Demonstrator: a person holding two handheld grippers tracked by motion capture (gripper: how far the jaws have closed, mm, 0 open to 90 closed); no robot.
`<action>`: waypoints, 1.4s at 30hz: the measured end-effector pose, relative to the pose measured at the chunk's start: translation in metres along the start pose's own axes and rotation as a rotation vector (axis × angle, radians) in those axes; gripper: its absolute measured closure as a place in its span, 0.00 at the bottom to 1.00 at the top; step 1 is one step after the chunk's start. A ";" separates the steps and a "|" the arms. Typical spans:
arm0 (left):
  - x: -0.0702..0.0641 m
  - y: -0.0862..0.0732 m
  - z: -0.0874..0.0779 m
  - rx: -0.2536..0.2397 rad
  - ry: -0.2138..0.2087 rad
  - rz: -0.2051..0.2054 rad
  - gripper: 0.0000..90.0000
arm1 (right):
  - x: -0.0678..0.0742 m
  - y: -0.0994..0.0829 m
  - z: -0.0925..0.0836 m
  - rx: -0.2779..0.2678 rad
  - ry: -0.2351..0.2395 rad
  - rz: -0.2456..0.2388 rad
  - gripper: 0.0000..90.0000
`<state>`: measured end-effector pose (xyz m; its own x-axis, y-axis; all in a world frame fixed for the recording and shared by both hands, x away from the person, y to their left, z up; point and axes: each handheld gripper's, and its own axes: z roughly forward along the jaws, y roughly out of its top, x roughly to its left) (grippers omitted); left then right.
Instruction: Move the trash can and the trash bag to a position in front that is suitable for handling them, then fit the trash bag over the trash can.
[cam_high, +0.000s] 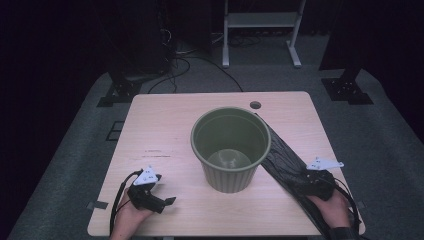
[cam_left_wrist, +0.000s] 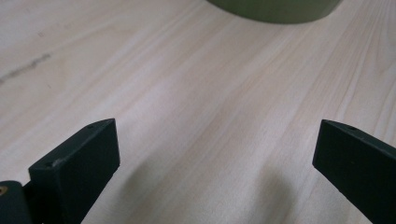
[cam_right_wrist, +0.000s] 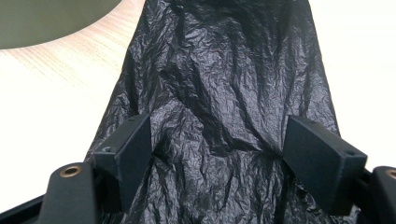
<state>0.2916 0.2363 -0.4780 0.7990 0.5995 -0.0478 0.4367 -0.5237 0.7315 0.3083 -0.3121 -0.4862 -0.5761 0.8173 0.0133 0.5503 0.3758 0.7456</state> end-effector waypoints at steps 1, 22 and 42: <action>0.000 -0.002 0.002 0.012 0.000 -0.001 0.00 | 0.000 0.000 0.000 0.000 0.000 0.000 0.25; -0.007 -0.002 0.006 0.029 0.037 0.046 0.00 | 0.001 0.003 -0.001 -0.020 0.036 0.047 1.00; -0.006 -0.002 0.007 0.028 0.034 0.050 0.00 | -0.001 0.030 -0.040 -0.213 0.126 0.084 1.00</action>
<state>0.2886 0.2293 -0.4835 0.8057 0.5922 0.0117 0.4086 -0.5699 0.7129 0.3011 -0.3195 -0.4376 -0.6120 0.7757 0.1544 0.4678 0.1976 0.8615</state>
